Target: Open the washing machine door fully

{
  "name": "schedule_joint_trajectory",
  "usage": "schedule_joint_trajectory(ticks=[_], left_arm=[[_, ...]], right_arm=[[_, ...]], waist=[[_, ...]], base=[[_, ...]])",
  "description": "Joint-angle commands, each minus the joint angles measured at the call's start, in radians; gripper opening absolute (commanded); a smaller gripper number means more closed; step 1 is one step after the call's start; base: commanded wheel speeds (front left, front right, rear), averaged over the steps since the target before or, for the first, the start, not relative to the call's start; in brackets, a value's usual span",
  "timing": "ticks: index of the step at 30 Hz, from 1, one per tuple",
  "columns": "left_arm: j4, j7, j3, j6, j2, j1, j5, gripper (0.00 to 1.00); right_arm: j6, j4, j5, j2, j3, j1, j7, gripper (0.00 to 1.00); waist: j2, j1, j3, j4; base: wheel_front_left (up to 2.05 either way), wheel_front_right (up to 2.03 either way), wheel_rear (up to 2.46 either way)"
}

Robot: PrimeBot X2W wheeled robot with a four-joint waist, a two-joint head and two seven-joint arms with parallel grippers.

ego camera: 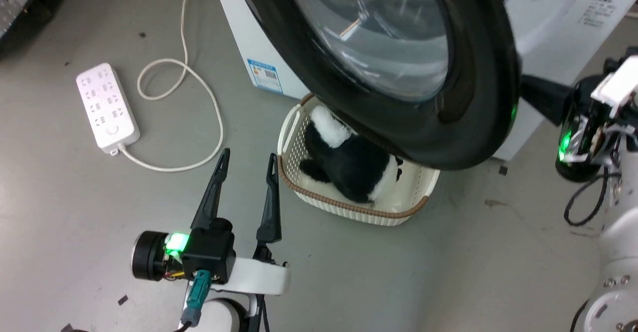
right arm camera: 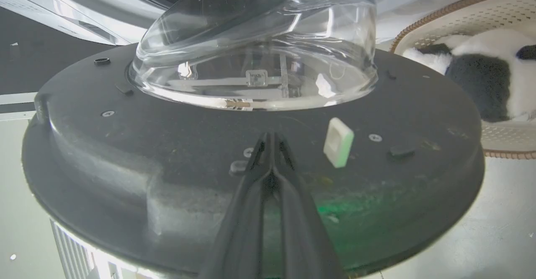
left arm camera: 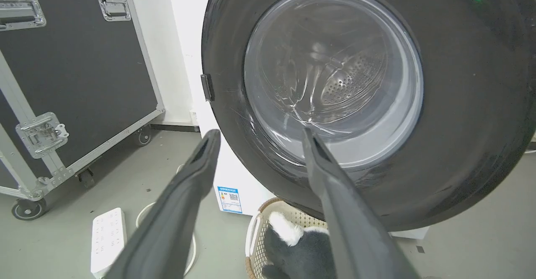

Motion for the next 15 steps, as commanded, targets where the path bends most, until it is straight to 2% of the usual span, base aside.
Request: schedule_joint_trajectory(ticks=[1, 2, 4, 6, 15], left_arm=[[0.006, -0.005, 0.002, -0.008, 0.002, 0.021, 0.003, 1.0], [0.006, -0.005, 0.002, -0.008, 0.002, 0.021, 0.003, 1.0], [0.013, -0.005, -0.005, -0.018, 0.002, 0.032, 0.001, 1.0], [0.015, -0.005, -0.007, -0.02, 0.002, 0.035, 0.0, 1.0], [0.036, -0.005, -0.023, -0.033, 0.001, 0.057, -0.007, 1.0]], right_arm=[[0.001, 0.0, 0.039, 0.007, 0.024, 0.031, 0.024, 0.0], [0.001, 0.0, 0.039, 0.007, 0.024, 0.031, 0.024, 0.0], [0.001, 0.02, 0.129, 0.007, 0.1, 0.051, 0.043, 0.0], [0.001, 0.026, 0.16, 0.008, 0.132, 0.059, 0.046, 0.0], [0.001, -0.04, 0.483, 0.008, 0.525, 0.201, 0.01, 0.0]], waist=[[0.0, 0.0002, -0.019, 0.001], [0.0, 0.0002, -0.019, 0.001], [0.0, 0.0002, -0.025, 0.004], [0.0, 0.0002, -0.028, 0.004], [0.0, 0.0002, -0.051, 0.008]], base=[[0.0, 0.0, 0.0], [0.0, 0.0, 0.0], [0.0, 0.0, 0.0], [0.0, 0.0, 0.0], [0.0, 0.0, 0.0]])
